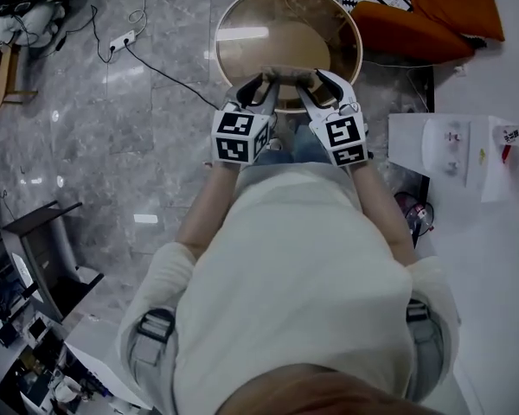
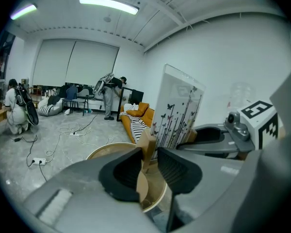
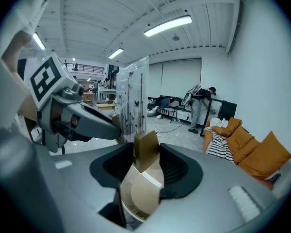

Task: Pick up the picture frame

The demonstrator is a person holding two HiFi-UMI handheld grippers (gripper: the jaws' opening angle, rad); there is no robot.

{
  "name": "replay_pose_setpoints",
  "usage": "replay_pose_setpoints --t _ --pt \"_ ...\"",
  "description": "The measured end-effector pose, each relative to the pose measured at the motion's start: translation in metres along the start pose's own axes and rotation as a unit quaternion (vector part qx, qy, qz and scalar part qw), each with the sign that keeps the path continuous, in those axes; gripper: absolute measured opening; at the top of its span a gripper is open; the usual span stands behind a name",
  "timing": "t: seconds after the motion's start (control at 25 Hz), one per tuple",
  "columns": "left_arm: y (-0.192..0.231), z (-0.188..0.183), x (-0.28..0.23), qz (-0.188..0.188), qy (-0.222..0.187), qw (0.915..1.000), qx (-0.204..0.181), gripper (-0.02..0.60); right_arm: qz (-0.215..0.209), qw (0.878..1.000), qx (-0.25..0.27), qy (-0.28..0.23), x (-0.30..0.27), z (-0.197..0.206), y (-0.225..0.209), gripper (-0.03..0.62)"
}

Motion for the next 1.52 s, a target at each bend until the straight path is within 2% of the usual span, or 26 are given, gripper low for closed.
replay_pose_setpoints --t 0.56,1.52 --pt "0.007 -0.006 0.026 -0.005 -0.014 0.9998 -0.013 0.107 -0.007 1.0 0.009 -0.014 0.001 -0.016 0.018 0.169" --pt "0.024 -0.012 0.03 -0.009 -0.017 0.9998 -0.011 0.107 -0.012 1.0 0.02 -0.017 -0.014 -0.025 0.022 0.163"
Point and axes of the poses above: the fingertips, and each gripper's own axes: x backward along the fingers, y to its left, z out of its underside, the point moved 10 cm from there along x, backward along the fingers, and after that the axes turned 4 degrees about x, right-handed, at the moved point
